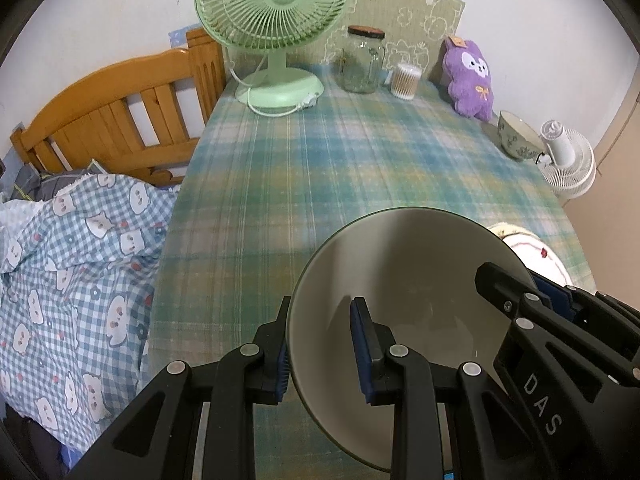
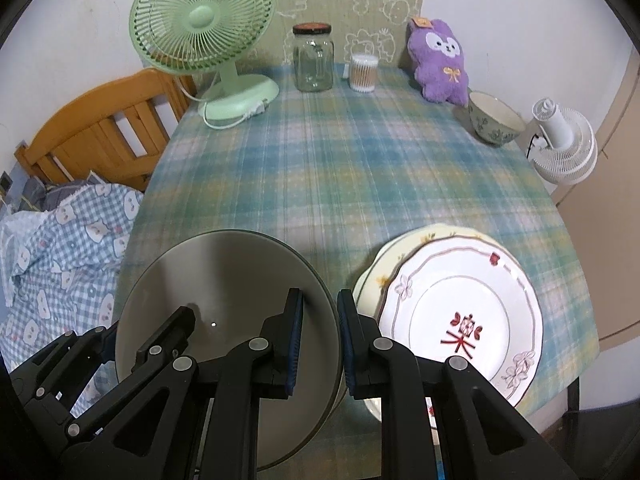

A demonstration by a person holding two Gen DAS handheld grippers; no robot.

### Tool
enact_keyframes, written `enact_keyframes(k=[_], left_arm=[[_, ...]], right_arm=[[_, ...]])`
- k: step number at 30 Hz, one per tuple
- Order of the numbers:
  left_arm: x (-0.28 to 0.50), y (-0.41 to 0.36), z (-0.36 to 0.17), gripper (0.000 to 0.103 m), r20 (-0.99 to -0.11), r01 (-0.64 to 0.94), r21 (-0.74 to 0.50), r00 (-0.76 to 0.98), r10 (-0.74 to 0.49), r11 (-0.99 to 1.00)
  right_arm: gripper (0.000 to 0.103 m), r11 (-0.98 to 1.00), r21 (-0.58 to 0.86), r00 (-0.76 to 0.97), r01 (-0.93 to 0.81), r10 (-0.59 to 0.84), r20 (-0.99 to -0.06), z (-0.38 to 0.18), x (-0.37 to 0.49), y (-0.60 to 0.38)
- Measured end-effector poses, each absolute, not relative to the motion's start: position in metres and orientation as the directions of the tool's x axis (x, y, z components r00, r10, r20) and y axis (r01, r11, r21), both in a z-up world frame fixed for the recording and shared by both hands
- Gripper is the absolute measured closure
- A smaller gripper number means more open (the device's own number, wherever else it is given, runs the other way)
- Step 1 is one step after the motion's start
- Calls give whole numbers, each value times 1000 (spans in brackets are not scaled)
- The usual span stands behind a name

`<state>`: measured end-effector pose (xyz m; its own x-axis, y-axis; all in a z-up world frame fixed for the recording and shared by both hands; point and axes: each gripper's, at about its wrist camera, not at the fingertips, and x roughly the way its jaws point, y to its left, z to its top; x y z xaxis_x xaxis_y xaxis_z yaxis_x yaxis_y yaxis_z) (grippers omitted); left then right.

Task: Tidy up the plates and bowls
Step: 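Lift the bowl and carry it toward the first bowl by the plates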

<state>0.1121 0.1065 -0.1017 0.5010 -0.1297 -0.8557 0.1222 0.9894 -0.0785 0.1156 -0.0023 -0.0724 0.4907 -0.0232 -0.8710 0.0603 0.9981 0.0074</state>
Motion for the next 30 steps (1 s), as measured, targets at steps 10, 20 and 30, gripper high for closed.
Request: enact_keyframes(k=[10,20,30], left_arm=[[117,102,-119,78,-876,151,-61,466,-125,987],[123,96,-131,78,-892,165,-66,432,-132,984],[123,95,-132,74,-891,179,-66,433,-138,982]], right_arm=[[82,996,-14,452,87,-52,-891,-92,119,-2],[82,994,-24,417,107,-67,-906,-106,125,-9],[79,995,-19,407,100,-58,-911,-111,128,-10]])
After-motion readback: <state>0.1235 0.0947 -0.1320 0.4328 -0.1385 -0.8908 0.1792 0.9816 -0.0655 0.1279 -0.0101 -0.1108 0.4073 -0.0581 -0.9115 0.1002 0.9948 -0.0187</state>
